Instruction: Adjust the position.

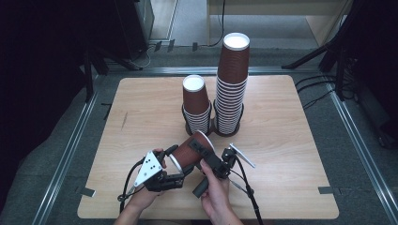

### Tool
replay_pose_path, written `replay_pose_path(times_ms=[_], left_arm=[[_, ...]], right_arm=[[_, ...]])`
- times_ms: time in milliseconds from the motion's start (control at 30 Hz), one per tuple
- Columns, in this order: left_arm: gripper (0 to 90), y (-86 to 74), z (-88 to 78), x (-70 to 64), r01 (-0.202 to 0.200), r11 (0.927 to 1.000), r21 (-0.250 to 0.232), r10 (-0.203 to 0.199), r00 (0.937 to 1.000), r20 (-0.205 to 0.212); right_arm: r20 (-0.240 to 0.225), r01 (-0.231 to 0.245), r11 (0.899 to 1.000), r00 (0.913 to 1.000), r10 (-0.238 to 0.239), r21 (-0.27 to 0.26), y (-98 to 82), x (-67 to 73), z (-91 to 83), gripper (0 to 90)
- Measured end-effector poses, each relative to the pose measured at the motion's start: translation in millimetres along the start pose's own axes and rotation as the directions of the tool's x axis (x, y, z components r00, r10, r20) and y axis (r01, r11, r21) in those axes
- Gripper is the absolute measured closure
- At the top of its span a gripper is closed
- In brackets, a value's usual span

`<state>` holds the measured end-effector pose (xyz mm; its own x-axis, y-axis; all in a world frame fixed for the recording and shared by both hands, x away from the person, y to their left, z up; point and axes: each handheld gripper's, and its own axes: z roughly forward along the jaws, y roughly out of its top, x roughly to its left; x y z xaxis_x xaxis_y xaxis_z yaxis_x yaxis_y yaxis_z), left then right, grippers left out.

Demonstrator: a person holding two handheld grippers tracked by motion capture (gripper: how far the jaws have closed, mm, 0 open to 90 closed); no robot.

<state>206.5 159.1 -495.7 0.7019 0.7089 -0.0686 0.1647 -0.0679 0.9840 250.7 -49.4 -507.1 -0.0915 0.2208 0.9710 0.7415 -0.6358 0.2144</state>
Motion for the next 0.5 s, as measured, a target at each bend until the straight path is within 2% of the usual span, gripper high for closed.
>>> replay_pose_path(times_ms=[200,300,500], left_arm=[[14.5,0.8,-1.0,4.5,0.051,0.9987,0.001,-0.051,0.9986,0.015],[14.5,1.0,-1.7,4.0,0.042,0.9991,-0.005,-0.042,0.9987,0.028],[11.1,0.8,-1.4,4.1,0.051,0.9987,0.001,-0.051,0.9976,0.047]], right_arm=[[-0.003,0.070,0.997,0.9975,-0.070,-0.036,1.8,1.5,-5.8,11.8],[-0.005,0.098,0.994,0.9951,-0.098,-0.043,2.8,1.9,-7.7,11.8],[-0.004,0.146,0.985,0.9890,-0.148,-0.094,6.2,2.9,-12.5,11.8]])
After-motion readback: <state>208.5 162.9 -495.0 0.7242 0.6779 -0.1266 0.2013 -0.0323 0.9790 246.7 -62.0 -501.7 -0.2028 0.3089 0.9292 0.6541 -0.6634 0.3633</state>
